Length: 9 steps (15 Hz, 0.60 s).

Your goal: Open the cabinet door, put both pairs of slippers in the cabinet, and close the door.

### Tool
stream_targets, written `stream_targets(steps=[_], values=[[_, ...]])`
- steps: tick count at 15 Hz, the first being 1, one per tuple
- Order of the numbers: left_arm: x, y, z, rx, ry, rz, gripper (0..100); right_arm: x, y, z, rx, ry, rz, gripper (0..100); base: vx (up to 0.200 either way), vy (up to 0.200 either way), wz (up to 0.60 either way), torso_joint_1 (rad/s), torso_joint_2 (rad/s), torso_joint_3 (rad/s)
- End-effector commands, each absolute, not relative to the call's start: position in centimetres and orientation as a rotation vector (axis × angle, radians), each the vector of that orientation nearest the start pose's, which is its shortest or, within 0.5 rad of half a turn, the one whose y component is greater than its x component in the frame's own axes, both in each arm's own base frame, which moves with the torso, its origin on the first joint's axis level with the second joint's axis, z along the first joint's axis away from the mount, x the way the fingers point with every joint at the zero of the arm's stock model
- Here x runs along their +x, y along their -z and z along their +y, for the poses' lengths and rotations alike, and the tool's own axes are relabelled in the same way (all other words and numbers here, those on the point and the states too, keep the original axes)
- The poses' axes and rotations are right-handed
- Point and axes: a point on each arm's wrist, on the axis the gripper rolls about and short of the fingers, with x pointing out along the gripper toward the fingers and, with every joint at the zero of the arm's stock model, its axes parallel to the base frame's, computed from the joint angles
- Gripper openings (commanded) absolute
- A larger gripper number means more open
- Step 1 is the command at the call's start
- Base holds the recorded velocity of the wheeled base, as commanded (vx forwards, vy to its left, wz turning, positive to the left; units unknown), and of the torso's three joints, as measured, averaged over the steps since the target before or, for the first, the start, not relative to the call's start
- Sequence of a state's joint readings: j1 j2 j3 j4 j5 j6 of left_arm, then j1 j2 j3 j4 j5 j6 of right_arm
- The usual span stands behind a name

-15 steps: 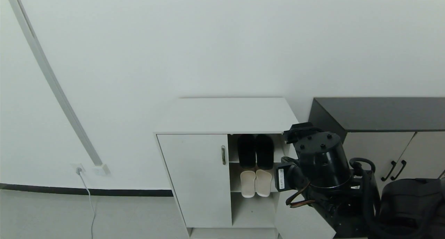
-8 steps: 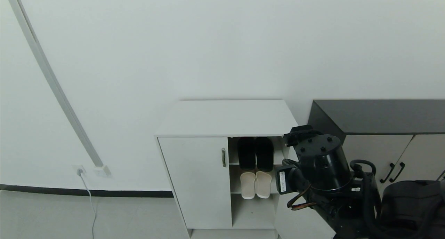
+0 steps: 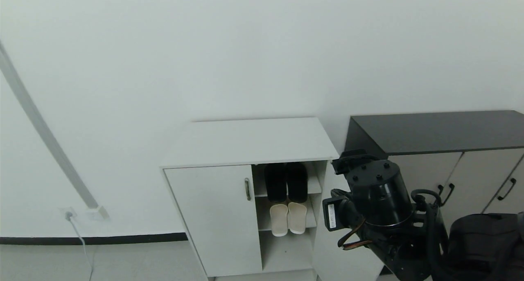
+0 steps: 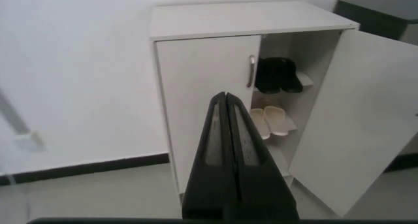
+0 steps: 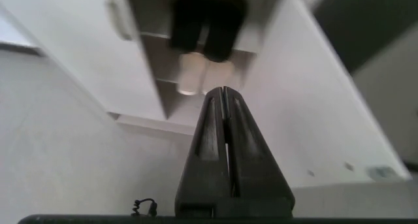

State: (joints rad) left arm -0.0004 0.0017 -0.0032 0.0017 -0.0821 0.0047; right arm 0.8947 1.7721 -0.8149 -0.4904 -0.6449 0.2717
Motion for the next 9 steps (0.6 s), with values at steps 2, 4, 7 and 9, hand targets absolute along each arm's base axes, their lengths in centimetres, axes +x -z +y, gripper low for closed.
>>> stream_targets(steps=[2, 4, 7, 9], values=[[-2.3, -7.62, -0.18, 0.005, 0.081, 0.0, 0, 20.41, -14.97, 23.33, -0.06, -0.197, 0.366, 0, 0.0, 0.0, -0.6, 0.012, 0.0, -0.005], [-2.3, -7.64, -0.18, 0.003, 0.081, -0.002, 0, 20.45, -14.98, 23.31, -0.057, -0.196, 0.366, 0, 0.0, 0.0, -0.3, -0.001, 0.0, -0.001], [-2.3, -7.62, -0.18, 0.005, 0.081, 0.0, 0, 20.48, -14.98, 23.28, -0.057, -0.195, 0.366, 0, 0.0, 0.0, 0.0, 0.0, 0.0, 0.0], [-2.3, -7.62, -0.18, 0.005, 0.081, 0.0, 0, 20.48, -14.98, 23.28, -0.058, -0.195, 0.366, 0, 0.0, 0.0, 0.0, 0.0, 0.0, 0.0]])
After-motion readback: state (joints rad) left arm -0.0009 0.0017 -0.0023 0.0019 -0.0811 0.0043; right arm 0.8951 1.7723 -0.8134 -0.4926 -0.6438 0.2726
